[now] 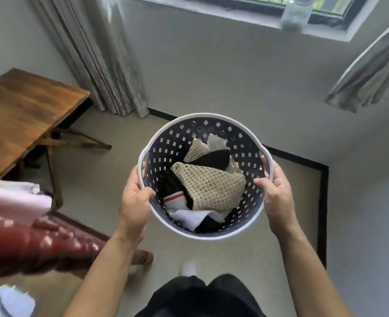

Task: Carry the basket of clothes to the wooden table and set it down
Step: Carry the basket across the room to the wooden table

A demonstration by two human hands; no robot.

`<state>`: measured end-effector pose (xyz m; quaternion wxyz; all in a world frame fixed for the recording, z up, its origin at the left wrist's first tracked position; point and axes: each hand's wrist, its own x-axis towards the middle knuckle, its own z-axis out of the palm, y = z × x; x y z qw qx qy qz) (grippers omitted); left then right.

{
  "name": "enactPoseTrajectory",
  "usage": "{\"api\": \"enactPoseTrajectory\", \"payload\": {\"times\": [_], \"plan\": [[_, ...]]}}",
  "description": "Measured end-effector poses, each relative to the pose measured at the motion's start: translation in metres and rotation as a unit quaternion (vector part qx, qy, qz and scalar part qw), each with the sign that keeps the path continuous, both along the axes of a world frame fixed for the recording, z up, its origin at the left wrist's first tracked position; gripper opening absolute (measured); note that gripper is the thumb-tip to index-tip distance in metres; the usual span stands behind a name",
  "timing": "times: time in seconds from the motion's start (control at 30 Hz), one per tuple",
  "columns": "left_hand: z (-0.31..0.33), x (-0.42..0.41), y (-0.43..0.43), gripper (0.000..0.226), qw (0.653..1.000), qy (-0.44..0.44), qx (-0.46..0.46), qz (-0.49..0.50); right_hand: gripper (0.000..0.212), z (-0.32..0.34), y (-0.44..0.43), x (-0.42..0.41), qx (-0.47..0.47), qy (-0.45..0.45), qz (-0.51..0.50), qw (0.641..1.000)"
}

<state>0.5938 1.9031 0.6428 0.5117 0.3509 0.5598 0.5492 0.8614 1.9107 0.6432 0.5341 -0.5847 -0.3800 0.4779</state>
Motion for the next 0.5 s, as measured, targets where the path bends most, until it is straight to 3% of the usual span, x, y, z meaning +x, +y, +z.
{"api": "enactPoseTrajectory", "payload": {"times": [0.27,0.5], "plan": [[-0.005,0.003,0.191,0.057,0.999,0.018,-0.024,0.03,0.057,-0.016,0.199,0.0,-0.014,0.016,0.008,1.0],[-0.011,-0.029,0.315,0.042,0.985,0.023,-0.052,0.165,0.058,-0.024,0.395,-0.057,-0.042,0.02,0.146,0.988]]}}
